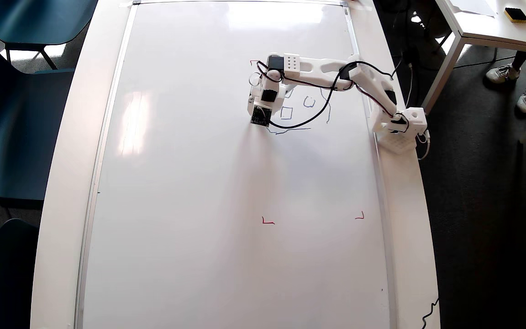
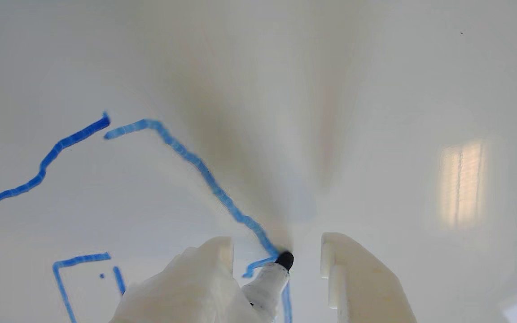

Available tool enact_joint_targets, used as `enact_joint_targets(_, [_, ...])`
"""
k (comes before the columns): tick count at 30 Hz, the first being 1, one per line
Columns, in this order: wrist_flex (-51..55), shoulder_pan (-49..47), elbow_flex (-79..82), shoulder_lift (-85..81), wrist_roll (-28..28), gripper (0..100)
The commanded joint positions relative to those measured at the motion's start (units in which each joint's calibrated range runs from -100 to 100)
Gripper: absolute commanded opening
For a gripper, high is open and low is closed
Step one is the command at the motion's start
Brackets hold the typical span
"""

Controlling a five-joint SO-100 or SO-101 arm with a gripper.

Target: Draw on a whiteboard a robot head using a pen attached to the gripper

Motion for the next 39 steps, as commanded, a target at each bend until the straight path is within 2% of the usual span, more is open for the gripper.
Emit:
enact_joint_targets(1, [-0.3,-0.3,-1.5,1.2,-0.2,12])
enact_joint_targets(24, [-0.3,-4.5,-3.2,3.6,-0.2,12])
enact_joint_targets(39, [-1.6,-1.2,-5.8,3.7,-0.2,12])
